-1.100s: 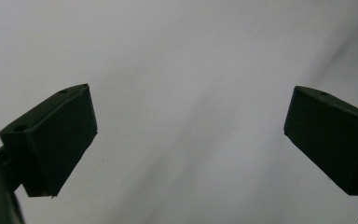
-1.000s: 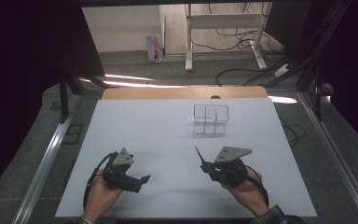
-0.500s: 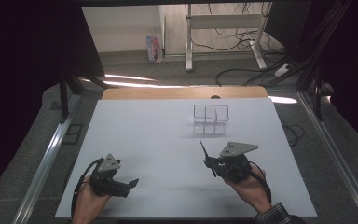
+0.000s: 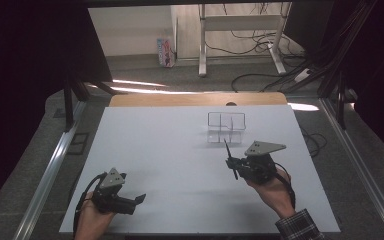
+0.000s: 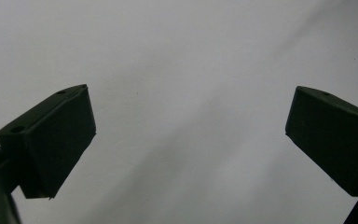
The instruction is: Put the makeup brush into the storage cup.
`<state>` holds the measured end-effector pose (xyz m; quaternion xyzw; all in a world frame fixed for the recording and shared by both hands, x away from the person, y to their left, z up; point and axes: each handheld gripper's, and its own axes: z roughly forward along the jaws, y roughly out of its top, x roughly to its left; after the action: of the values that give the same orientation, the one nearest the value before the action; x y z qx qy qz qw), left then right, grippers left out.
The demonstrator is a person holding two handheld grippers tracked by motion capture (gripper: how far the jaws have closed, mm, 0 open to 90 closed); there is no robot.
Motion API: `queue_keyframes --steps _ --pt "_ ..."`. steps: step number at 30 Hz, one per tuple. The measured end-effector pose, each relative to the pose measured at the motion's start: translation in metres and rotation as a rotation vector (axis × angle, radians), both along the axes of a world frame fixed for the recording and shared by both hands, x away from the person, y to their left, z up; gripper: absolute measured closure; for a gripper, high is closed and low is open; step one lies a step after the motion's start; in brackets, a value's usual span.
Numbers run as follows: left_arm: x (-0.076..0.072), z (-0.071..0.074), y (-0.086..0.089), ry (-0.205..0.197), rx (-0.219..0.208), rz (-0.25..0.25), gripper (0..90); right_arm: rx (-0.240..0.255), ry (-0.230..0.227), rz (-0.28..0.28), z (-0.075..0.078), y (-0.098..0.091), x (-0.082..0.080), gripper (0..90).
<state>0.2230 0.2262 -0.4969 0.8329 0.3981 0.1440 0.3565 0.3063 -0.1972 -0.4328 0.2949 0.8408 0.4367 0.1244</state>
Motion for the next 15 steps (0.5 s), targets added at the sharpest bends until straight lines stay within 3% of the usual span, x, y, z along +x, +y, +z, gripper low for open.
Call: queue_keyframes --steps 15 --pt "-0.002 -0.002 0.005 0.004 -0.004 0.011 2.0 0.003 -0.015 -0.032 0.005 0.001 0.027 82.8"
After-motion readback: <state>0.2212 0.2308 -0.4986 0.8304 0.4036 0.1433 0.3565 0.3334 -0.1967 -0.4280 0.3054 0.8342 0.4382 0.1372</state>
